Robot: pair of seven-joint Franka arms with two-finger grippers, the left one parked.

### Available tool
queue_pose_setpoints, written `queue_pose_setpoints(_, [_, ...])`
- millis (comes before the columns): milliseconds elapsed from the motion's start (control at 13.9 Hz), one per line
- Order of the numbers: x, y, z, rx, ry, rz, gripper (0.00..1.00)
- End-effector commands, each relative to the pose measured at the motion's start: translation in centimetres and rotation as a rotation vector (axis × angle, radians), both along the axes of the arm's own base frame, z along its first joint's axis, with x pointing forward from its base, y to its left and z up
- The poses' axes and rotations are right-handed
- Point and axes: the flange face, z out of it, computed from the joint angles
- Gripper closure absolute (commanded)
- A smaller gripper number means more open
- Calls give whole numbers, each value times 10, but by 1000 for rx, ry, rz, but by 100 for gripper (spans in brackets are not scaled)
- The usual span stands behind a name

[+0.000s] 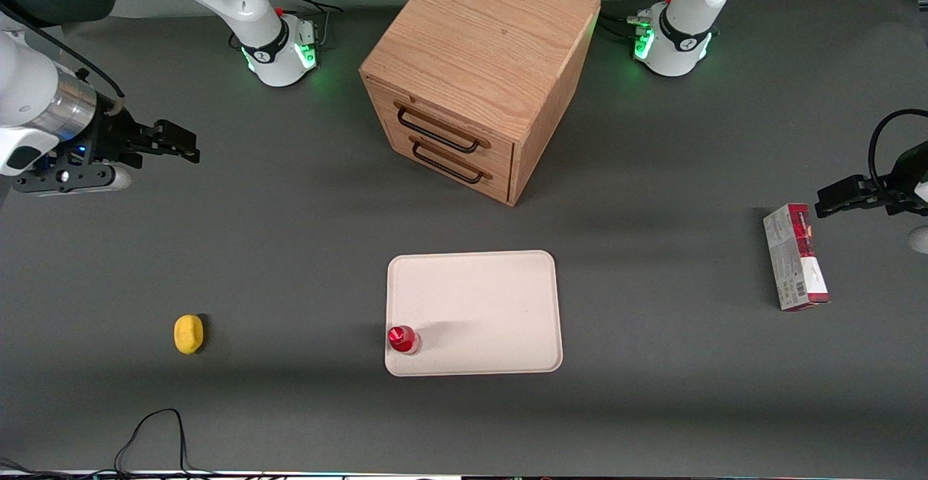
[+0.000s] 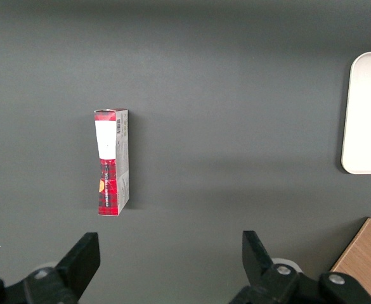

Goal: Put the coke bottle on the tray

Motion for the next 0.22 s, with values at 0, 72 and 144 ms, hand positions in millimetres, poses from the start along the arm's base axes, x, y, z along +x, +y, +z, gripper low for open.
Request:
queue_pose_setpoints(0, [4,-12,7,28,16,-12,0])
queue_pose_setpoints(72, [4,-11,6,28,18,-9,0])
queue_pose_setpoints(144, [3,-9,7,29,16,-2,0])
